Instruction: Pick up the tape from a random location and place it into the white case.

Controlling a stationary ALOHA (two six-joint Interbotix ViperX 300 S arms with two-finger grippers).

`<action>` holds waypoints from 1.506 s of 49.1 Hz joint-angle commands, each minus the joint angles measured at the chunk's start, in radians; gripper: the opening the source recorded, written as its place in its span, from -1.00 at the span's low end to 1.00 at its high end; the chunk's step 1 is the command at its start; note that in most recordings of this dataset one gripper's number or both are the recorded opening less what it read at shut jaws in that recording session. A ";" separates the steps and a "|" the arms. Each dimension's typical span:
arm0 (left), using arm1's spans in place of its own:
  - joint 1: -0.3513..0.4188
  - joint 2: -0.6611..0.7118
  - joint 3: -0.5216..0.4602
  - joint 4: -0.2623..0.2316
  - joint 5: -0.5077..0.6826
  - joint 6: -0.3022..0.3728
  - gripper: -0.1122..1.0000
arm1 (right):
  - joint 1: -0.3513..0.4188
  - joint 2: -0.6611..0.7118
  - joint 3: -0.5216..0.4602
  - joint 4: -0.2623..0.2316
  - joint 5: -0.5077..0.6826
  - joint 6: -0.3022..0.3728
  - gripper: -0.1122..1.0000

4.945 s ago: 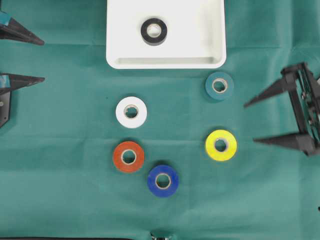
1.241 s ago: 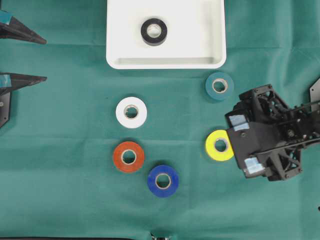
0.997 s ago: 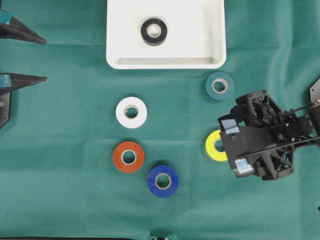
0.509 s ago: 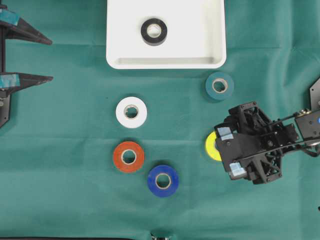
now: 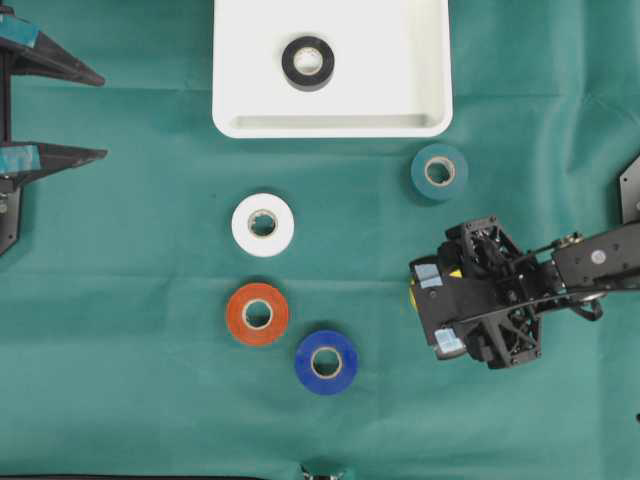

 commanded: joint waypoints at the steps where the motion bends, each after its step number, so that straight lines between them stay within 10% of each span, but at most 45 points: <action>1: 0.003 0.005 -0.011 -0.003 -0.006 0.002 0.97 | 0.003 0.002 -0.002 0.003 -0.028 0.006 0.85; 59: 0.014 0.006 -0.011 -0.002 -0.008 0.002 0.97 | 0.012 0.121 0.040 0.008 -0.137 0.080 0.81; 74: 0.014 0.009 -0.011 -0.002 -0.008 0.002 0.97 | 0.002 0.120 0.038 0.002 -0.140 0.092 -0.18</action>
